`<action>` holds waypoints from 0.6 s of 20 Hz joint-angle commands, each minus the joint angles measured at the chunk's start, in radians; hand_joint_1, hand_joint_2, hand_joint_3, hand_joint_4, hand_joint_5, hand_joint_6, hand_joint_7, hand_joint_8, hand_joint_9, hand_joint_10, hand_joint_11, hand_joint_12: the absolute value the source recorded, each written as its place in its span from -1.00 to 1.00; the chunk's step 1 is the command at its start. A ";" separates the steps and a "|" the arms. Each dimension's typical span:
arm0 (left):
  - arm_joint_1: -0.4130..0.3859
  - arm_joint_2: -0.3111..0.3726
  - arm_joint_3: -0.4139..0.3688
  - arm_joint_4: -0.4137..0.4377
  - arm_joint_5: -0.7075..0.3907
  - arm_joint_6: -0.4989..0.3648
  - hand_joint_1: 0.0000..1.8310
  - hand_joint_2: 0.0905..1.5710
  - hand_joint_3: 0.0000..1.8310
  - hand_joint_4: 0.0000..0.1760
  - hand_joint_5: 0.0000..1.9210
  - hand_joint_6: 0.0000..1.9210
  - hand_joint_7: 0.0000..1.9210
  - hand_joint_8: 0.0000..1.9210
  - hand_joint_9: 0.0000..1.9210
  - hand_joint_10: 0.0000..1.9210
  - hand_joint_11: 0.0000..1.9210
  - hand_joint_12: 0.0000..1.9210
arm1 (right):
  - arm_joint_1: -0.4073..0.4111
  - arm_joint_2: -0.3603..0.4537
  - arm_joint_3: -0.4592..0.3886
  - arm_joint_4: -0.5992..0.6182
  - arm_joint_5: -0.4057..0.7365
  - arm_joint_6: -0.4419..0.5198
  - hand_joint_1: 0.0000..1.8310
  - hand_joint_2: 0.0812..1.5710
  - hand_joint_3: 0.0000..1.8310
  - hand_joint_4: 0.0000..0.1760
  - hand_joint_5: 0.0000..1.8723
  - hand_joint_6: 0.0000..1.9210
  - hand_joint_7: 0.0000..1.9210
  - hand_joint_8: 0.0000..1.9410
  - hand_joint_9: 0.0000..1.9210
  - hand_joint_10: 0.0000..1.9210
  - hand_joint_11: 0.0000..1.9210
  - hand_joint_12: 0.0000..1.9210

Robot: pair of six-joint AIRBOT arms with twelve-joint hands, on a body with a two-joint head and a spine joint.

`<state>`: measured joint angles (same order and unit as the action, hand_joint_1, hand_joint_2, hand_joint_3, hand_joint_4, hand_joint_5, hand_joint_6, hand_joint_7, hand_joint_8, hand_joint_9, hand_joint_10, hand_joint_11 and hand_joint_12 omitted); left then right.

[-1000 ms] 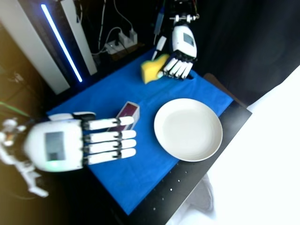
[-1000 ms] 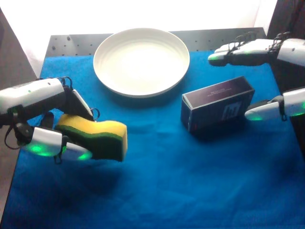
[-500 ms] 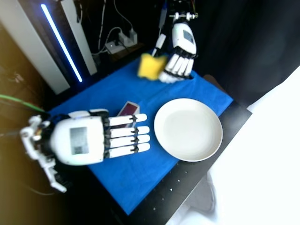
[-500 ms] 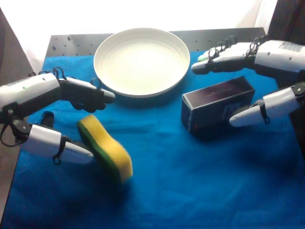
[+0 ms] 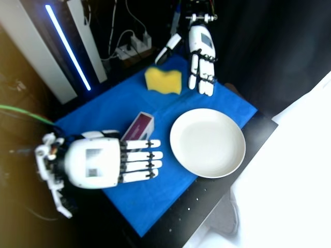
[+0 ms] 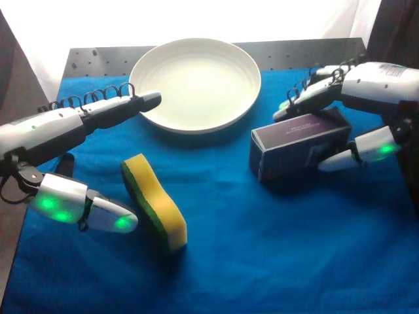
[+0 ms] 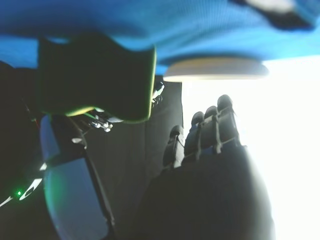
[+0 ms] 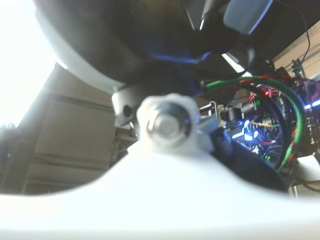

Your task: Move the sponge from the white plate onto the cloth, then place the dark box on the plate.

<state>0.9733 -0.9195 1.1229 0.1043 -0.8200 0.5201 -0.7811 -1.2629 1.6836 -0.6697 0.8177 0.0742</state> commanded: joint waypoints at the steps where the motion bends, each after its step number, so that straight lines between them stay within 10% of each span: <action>1: -0.005 0.002 -0.002 -0.023 -0.126 -0.005 -0.19 -0.14 -1.00 0.76 -1.00 -1.00 -1.00 -1.00 -1.00 -1.00 -0.97 -0.91 | 0.016 -0.001 0.006 0.049 0.074 -0.001 0.33 0.45 -1.00 -1.00 -0.14 0.15 -0.01 0.19 -0.04 0.14 -0.26 0.64; 2: -0.002 0.002 -0.003 -0.025 -0.126 -0.005 -0.18 -0.13 -1.00 0.81 -1.00 -1.00 -1.00 -1.00 -1.00 -1.00 -0.99 -0.91 | 0.016 -0.002 0.005 0.050 0.074 -0.001 0.30 0.48 -1.00 -1.00 -0.16 0.29 -0.04 0.25 -0.10 0.39 -0.19 0.70; 7: 0.041 0.005 -0.011 -0.068 -0.155 -0.004 -0.20 -0.13 -1.00 0.73 -1.00 -1.00 -1.00 -1.00 -1.00 -1.00 -1.00 -0.94 | 0.042 0.001 0.003 0.050 0.180 0.044 0.31 0.45 -1.00 -0.70 -0.08 0.27 -0.04 0.13 -0.12 0.24 -0.19 0.50; 8: 0.049 0.008 -0.015 -0.078 -0.164 -0.001 -0.20 -0.14 -1.00 0.95 -1.00 -1.00 -1.00 -1.00 -1.00 -1.00 -1.00 -0.99 | 0.055 0.007 0.000 0.050 0.225 0.066 0.32 0.44 -1.00 -0.97 -0.09 0.32 0.01 0.02 -0.10 0.24 -0.18 0.52; 10: 0.061 0.015 -0.022 -0.094 -0.177 0.006 -0.18 -0.13 -1.00 0.86 -1.00 -1.00 -1.00 -1.00 -1.00 -1.00 -1.00 -1.00 | 0.087 0.035 -0.025 0.048 0.268 0.070 0.32 0.42 -1.00 -0.88 -0.07 0.26 0.04 0.00 -0.17 0.25 -0.37 0.65; 12: 0.068 0.022 -0.030 -0.110 -0.196 0.018 -0.18 -0.11 -0.99 0.79 -1.00 -1.00 -1.00 -1.00 -1.00 -1.00 -1.00 -1.00 | 0.145 0.063 -0.044 0.036 0.296 0.069 0.46 0.35 -1.00 -1.00 -0.16 0.35 0.07 -0.05 -0.11 -0.04 -0.26 0.31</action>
<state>1.0512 -0.8993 1.0927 0.0032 -0.8936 0.5449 -0.6331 -1.1980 1.6386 -0.7063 1.0225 0.1368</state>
